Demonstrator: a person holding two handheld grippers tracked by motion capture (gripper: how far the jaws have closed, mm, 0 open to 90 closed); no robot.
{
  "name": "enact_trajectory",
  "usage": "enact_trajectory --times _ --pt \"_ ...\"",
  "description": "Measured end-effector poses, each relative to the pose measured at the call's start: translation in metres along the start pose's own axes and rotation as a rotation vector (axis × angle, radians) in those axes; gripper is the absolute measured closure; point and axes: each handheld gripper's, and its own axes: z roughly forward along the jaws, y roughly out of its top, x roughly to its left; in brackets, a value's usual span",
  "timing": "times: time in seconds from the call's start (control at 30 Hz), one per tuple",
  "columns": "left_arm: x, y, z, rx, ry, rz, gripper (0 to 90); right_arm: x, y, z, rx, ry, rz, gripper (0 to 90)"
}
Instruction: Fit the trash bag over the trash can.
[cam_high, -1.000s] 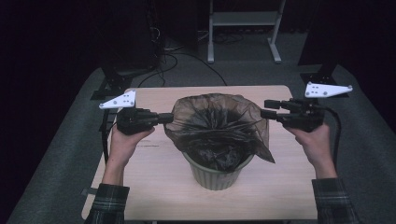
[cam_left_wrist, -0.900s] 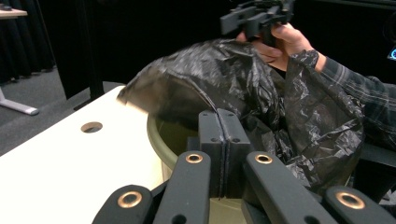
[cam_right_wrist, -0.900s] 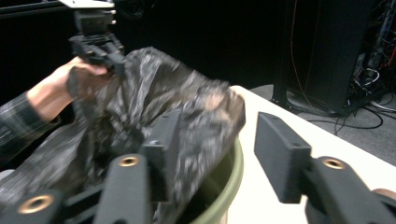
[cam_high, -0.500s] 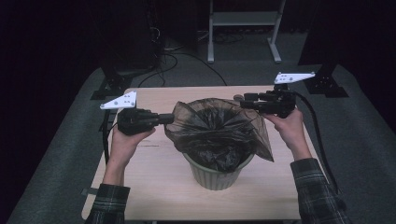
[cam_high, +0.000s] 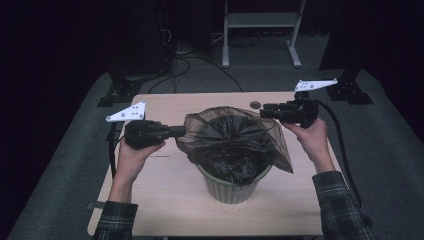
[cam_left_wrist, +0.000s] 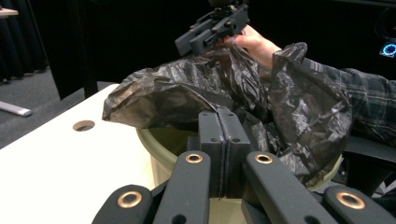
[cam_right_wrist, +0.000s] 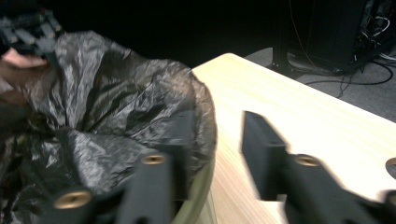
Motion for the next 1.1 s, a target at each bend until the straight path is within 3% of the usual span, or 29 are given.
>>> enact_trajectory --times 0.2,0.33,0.4,0.43,0.47,0.5,0.57,0.7,0.8,0.9,0.93,0.97,1.0,1.03,1.1 --pt "-0.004 -0.006 0.003 0.011 -0.017 0.003 88.8 -0.001 -0.006 0.008 0.038 0.084 0.039 51.3" --pt "-0.009 -0.008 0.004 0.021 -0.023 0.01 88.8 0.003 -0.012 0.015 0.074 0.13 0.041 62.0" --pt "-0.01 -0.009 0.005 0.023 -0.027 0.012 88.8 0.006 -0.015 0.013 0.065 0.119 0.019 74.1" --pt "-0.01 -0.009 0.005 0.023 -0.027 0.012 88.8 0.006 -0.015 0.013 0.065 0.119 0.019 74.1" --pt "-0.01 -0.009 0.005 0.027 -0.03 0.012 88.8 0.007 -0.016 0.012 0.058 0.104 0.007 80.8" --pt "-0.01 -0.009 0.005 0.027 -0.03 0.012 88.8 0.007 -0.016 0.012 0.058 0.104 0.007 80.8" --pt "-0.01 -0.01 0.005 0.035 -0.024 0.011 88.8 0.007 -0.017 0.011 0.067 0.092 -0.004 89.5" --pt "-0.008 -0.013 0.005 0.035 -0.018 0.001 88.9 0.007 -0.019 0.008 0.064 0.063 -0.015 90.0" --pt "-0.006 -0.016 0.001 0.034 -0.006 -0.011 88.9 0.005 -0.02 -0.004 0.045 0.017 -0.022 90.0" --pt "-0.005 -0.016 0.0 0.027 -0.01 -0.016 88.9 0.003 -0.021 -0.012 0.03 0.012 -0.008 89.1" --pt "-0.006 -0.017 0.0 0.034 -0.011 -0.014 88.9 -0.002 -0.021 -0.018 -0.001 0.023 0.035 59.3" --pt "-0.006 -0.017 0.0 0.034 -0.011 -0.014 88.9 -0.002 -0.021 -0.018 -0.001 0.023 0.035 59.3" --pt "-0.007 -0.018 0.002 0.038 -0.017 -0.012 88.9 -0.007 -0.02 -0.02 -0.029 0.045 0.086 46.8" --pt "-0.008 -0.018 0.003 0.038 -0.02 -0.01 88.9 -0.007 -0.019 -0.02 -0.036 0.039 0.089 42.9" --pt "-0.009 -0.019 0.003 0.043 -0.023 -0.005 88.9 -0.007 -0.019 -0.02 -0.035 0.047 0.094 40.5"
